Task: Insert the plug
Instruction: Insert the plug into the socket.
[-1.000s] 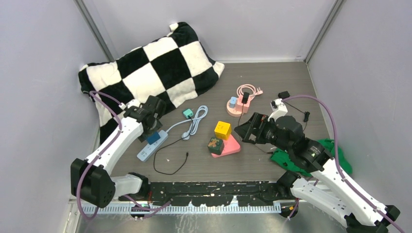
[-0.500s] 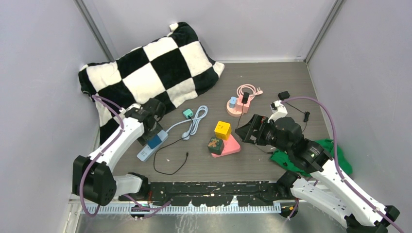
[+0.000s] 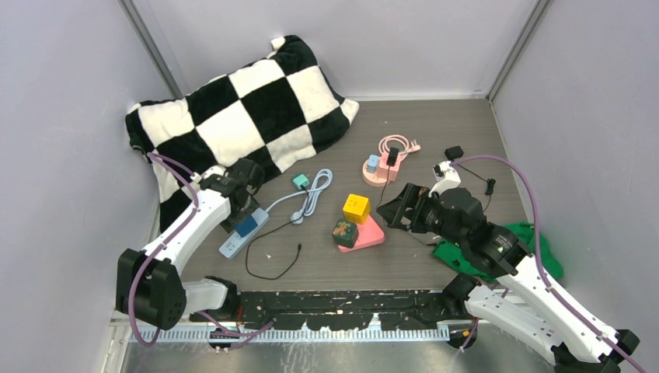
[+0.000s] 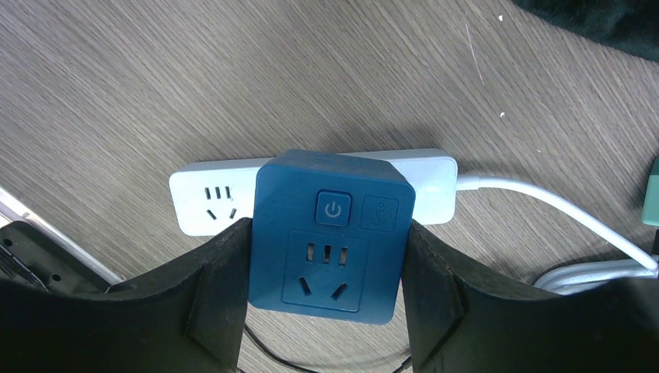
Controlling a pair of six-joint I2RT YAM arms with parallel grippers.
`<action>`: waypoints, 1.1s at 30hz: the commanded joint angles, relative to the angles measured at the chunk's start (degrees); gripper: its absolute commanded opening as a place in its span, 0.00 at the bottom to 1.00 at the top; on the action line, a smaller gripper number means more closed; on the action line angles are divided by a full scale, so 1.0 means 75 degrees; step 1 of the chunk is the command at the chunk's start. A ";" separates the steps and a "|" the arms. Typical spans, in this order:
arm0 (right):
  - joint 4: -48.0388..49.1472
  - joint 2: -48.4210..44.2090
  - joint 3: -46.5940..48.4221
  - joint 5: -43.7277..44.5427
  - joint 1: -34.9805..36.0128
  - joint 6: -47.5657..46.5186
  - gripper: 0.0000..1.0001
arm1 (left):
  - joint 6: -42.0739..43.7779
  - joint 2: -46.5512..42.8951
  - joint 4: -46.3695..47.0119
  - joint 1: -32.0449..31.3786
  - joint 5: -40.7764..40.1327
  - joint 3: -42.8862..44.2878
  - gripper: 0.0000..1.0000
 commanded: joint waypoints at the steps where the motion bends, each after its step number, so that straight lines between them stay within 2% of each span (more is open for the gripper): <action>1: 0.0153 -0.0059 -0.0032 0.0229 -0.0019 -0.0182 1.00 | -0.0023 0.0057 0.0303 0.0047 0.0139 -0.0089 0.01; 14: 0.0056 -0.0033 0.0036 0.0399 -0.0027 -0.0361 1.00 | -0.0064 0.0223 0.0238 0.0047 0.0438 -0.0076 0.01; 24: 0.0005 -0.0068 0.0054 0.0415 -0.0026 -0.0414 1.00 | 0.0516 -0.0533 0.1317 0.0047 0.0222 -0.0383 0.01; 33: -0.0046 -0.0154 0.0001 0.0461 -0.0026 -0.0410 0.99 | 0.0596 -0.0735 0.1313 0.0047 0.0261 -0.0351 0.01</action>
